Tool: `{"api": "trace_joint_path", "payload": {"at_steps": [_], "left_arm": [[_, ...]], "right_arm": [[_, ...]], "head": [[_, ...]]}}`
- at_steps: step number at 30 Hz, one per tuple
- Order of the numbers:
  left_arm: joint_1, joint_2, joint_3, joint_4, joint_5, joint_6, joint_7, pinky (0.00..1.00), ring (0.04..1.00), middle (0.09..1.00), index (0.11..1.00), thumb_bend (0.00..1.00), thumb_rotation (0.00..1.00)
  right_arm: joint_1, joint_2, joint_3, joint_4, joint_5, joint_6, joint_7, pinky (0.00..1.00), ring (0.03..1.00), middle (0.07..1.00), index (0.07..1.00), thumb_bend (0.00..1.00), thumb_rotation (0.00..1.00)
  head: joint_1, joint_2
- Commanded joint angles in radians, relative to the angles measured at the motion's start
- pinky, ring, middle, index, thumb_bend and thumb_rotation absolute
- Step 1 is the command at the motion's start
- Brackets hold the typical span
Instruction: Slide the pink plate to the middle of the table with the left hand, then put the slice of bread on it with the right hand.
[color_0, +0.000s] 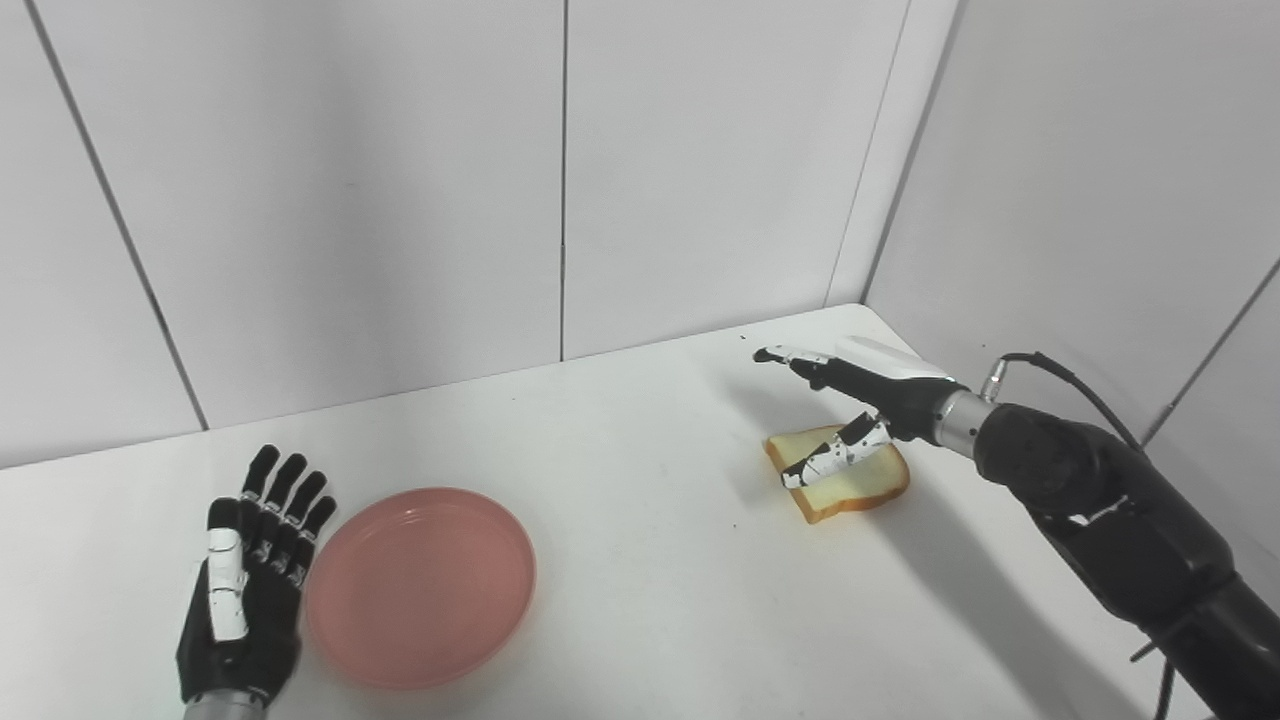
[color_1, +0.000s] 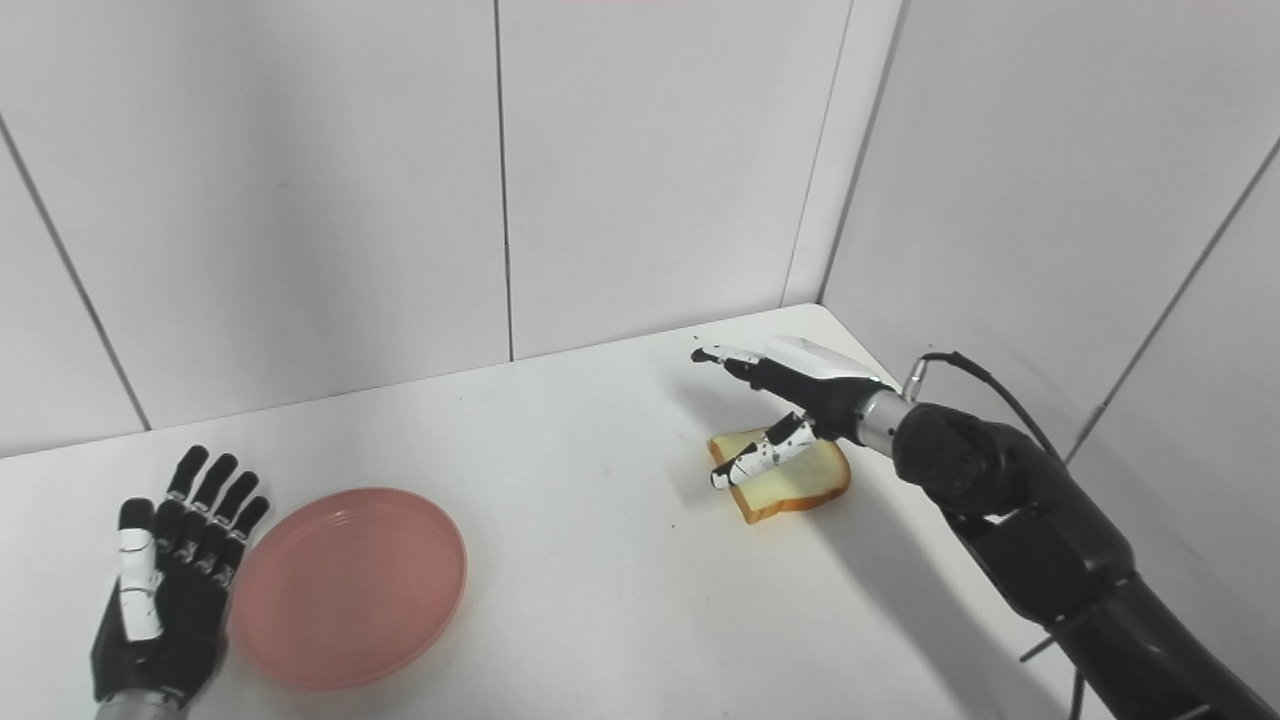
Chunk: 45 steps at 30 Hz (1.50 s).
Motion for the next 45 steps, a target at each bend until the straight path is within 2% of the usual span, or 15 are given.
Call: {"api": "trace_joint_path", "payload": {"at_steps": [1, 2, 3, 4, 7, 10, 18, 23, 35, 40, 45], "left_arm": [[0.070, 0.023, 0.008, 0.082, 0.010, -0.049, -0.025, 0.93, 0.933, 0.950, 0.937, 0.75, 0.83], [0.069, 0.023, 0.009, 0.085, 0.007, -0.053, -0.030, 0.93, 0.933, 0.950, 0.936, 0.75, 0.83], [0.069, 0.023, 0.009, 0.087, 0.004, -0.054, -0.032, 0.93, 0.942, 0.959, 0.944, 0.76, 0.83], [0.068, 0.024, 0.008, 0.089, 0.007, -0.056, -0.028, 0.94, 0.943, 0.960, 0.945, 0.76, 0.83], [0.066, 0.023, 0.006, 0.095, 0.013, -0.063, -0.022, 0.93, 0.941, 0.956, 0.940, 0.76, 0.84], [0.060, 0.022, 0.005, 0.116, 0.015, -0.085, -0.028, 0.93, 0.937, 0.950, 0.931, 0.76, 0.83], [0.062, 0.018, -0.004, 0.127, 0.023, -0.111, -0.026, 0.92, 0.929, 0.944, 0.926, 0.76, 0.82], [0.069, 0.016, -0.008, 0.106, 0.037, -0.102, -0.015, 0.91, 0.931, 0.947, 0.930, 0.76, 0.83], [0.079, 0.009, -0.005, 0.077, 0.039, -0.079, -0.010, 0.92, 0.931, 0.946, 0.931, 0.76, 0.82], [0.079, 0.006, -0.003, 0.082, 0.036, -0.086, -0.015, 0.92, 0.928, 0.942, 0.926, 0.75, 0.81], [0.092, -0.007, -0.002, 0.035, 0.030, -0.045, 0.007, 0.92, 0.923, 0.936, 0.916, 0.76, 0.79]], "right_arm": [[-0.013, -0.062, -0.009, -0.005, -0.022, 0.026, 0.012, 0.87, 0.995, 0.999, 0.996, 1.00, 0.35], [-0.014, -0.071, -0.002, 0.001, -0.034, 0.029, 0.021, 0.87, 0.996, 1.000, 0.998, 1.00, 0.34], [-0.016, -0.079, 0.006, 0.007, -0.046, 0.034, 0.029, 0.93, 0.999, 1.000, 1.000, 1.00, 0.32], [-0.019, -0.088, 0.014, 0.012, -0.062, 0.032, 0.036, 0.94, 1.000, 1.000, 1.000, 1.00, 0.31], [-0.029, -0.109, 0.030, 0.027, -0.094, 0.019, 0.043, 0.99, 1.000, 1.000, 1.000, 1.00, 0.35], [-0.040, -0.125, 0.044, 0.029, -0.136, 0.038, 0.055, 1.00, 1.000, 1.000, 1.000, 1.00, 0.34], [-0.072, -0.156, 0.088, 0.085, -0.238, 0.027, 0.080, 1.00, 1.000, 1.000, 1.000, 1.00, 0.32], [-0.101, -0.154, 0.120, 0.123, -0.272, 0.008, 0.087, 1.00, 1.000, 1.000, 1.000, 1.00, 0.33], [-0.157, -0.111, 0.183, 0.221, -0.311, -0.058, 0.037, 1.00, 1.000, 1.000, 1.000, 1.00, 0.34], [-0.163, -0.094, 0.186, 0.209, -0.313, -0.042, 0.049, 1.00, 1.000, 1.000, 1.000, 1.00, 0.32], [-0.176, -0.080, 0.203, 0.233, -0.320, -0.053, 0.055, 1.00, 1.000, 1.000, 1.000, 1.00, 0.31]], "head": [[0.000, 0.000], [0.000, 0.002], [0.000, 0.002], [0.000, 0.002], [-0.010, 0.008], [-0.007, 0.006], [0.001, 0.006], [0.005, 0.009], [0.025, 0.015], [0.027, 0.018], [0.030, 0.024]]}}
